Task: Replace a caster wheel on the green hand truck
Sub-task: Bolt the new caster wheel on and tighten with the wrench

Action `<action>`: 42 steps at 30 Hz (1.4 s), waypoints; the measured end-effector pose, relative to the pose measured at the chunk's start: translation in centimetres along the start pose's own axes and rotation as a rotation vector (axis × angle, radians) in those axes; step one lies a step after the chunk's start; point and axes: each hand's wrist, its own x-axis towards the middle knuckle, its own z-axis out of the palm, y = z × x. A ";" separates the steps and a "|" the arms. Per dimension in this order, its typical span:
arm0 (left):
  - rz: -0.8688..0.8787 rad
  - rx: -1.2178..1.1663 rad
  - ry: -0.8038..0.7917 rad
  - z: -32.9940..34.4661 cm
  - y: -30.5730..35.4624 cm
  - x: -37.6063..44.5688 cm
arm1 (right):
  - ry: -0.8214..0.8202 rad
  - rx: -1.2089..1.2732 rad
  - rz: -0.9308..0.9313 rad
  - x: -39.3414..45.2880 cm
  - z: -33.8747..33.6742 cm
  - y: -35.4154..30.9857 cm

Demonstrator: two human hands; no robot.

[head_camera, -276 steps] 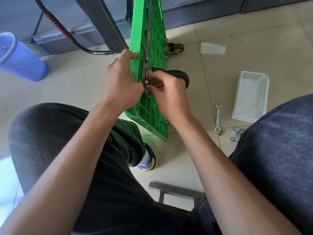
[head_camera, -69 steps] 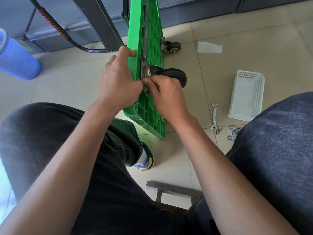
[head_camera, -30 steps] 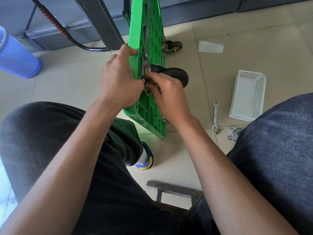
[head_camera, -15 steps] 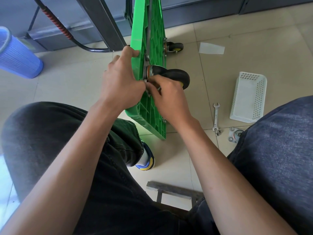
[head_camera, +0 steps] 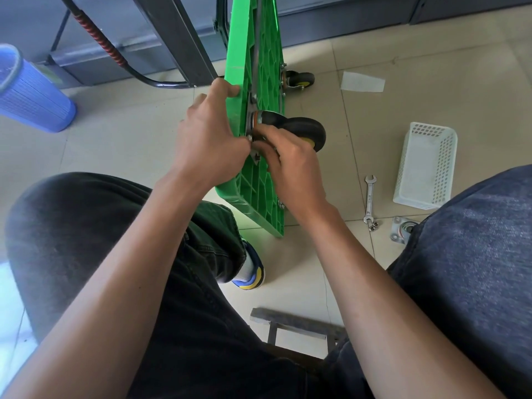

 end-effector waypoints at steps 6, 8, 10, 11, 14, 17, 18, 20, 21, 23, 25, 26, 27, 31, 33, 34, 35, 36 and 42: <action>-0.003 -0.014 -0.003 0.0 0.1 -0.1 | -0.022 0.046 -0.018 -0.4 0.3 0.2; -0.005 -0.018 -0.004 0.0 0.1 -0.1 | -0.003 0.050 -0.013 -0.4 0.5 0.2; -0.007 -0.020 -0.005 0.0 0.1 -0.1 | 0.013 0.047 -0.009 -0.3 0.5 0.2; -0.006 -0.022 -0.004 0.0 0.1 -0.1 | 0.012 0.045 -0.006 -0.3 0.6 0.2; -0.006 -0.021 0.000 0.1 0.0 0.0 | 0.004 0.042 0.005 -0.3 0.7 0.1; -0.002 -0.019 0.002 0.1 -0.1 0.0 | 0.002 0.060 0.025 -0.3 0.7 -0.1; 0.001 -0.017 0.001 0.1 0.0 0.0 | -0.002 0.062 0.033 -0.3 0.7 -0.1; 0.007 -0.007 0.000 0.1 -0.1 0.0 | -0.015 0.063 0.053 -0.2 0.8 -0.2; 0.008 -0.005 0.000 0.1 -0.1 0.0 | -0.021 0.064 0.063 -0.2 0.8 -0.2; 0.009 -0.003 0.002 0.2 -0.1 0.1 | -0.022 0.065 0.086 -0.1 1.0 -0.3; 0.008 -0.002 0.006 0.2 -0.2 0.1 | -0.018 0.070 0.114 -0.1 1.1 -0.4; 0.008 -0.003 0.008 0.3 -0.2 0.1 | -0.017 0.075 0.128 0.0 1.2 -0.5; 0.010 -0.004 0.010 0.3 -0.2 0.1 | -0.018 0.078 0.139 0.0 1.2 -0.6; 0.010 -0.008 0.011 0.2 -0.3 0.1 | -0.010 0.073 0.162 0.0 1.2 -0.8; 0.012 -0.011 0.010 0.2 -0.3 0.0 | -0.010 0.069 0.185 0.0 1.2 -1.0; 0.013 -0.014 0.011 0.2 -0.3 0.0 | -0.013 0.071 0.196 0.0 1.2 -1.1; 0.015 -0.018 0.013 0.2 -0.3 0.0 | -0.016 0.075 0.205 0.0 1.2 -1.1; 0.018 -0.022 0.012 0.2 -0.3 0.0 | -0.018 0.080 0.211 0.0 1.2 -1.2; 0.045 -0.059 0.026 0.3 -0.5 -0.4 | -0.051 0.147 0.243 0.1 0.5 -1.3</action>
